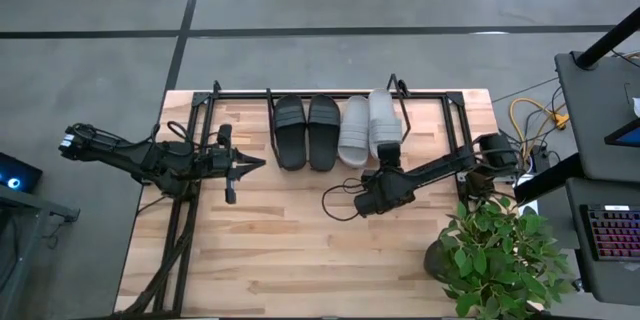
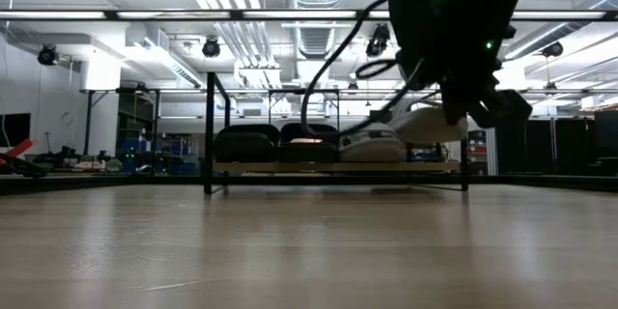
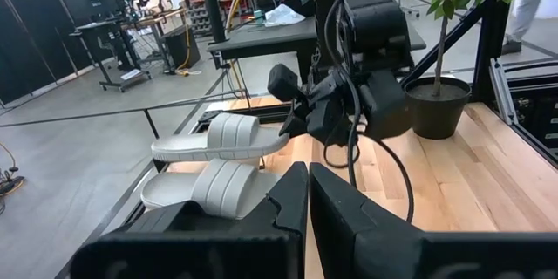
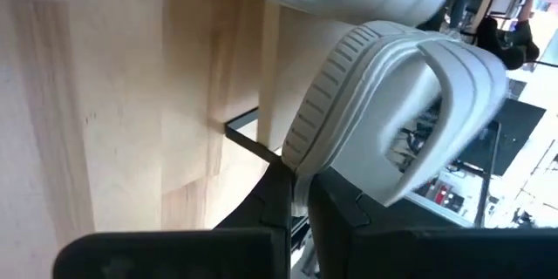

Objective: Pick and place slides into the shelf
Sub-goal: Adjust the gray slides from the shelf

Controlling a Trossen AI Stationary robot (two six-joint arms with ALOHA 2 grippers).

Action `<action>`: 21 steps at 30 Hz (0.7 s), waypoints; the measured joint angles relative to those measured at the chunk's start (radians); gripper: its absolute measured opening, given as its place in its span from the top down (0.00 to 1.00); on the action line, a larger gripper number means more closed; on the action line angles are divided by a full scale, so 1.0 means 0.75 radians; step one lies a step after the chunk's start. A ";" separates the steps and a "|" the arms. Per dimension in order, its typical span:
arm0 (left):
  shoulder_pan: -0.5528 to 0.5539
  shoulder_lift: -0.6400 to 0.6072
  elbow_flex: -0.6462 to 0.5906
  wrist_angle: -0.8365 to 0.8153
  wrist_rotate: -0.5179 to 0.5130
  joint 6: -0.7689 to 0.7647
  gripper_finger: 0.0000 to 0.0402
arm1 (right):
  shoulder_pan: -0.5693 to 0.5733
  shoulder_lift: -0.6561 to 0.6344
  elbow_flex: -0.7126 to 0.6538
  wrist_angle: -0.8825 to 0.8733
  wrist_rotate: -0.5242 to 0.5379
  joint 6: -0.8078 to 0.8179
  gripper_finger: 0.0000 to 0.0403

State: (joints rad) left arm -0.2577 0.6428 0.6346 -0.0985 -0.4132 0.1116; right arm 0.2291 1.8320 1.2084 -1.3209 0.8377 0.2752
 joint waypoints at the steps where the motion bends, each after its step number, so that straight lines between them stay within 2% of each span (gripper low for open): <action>1: 0.000 0.000 0.000 0.000 0.000 0.000 1.00 | 0.000 0.008 -0.003 0.003 -0.007 0.000 0.96; 14: 0.000 0.000 0.000 0.001 0.025 -0.001 1.00 | -0.045 0.024 -0.067 0.088 -0.148 0.002 0.96; 21: 0.000 0.000 0.000 0.002 0.026 -0.001 1.00 | -0.064 0.018 -0.068 0.093 -0.153 -0.015 0.96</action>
State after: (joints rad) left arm -0.2577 0.6428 0.6346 -0.0971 -0.3935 0.1112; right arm 0.1809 1.8459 1.1572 -1.2513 0.7232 0.2638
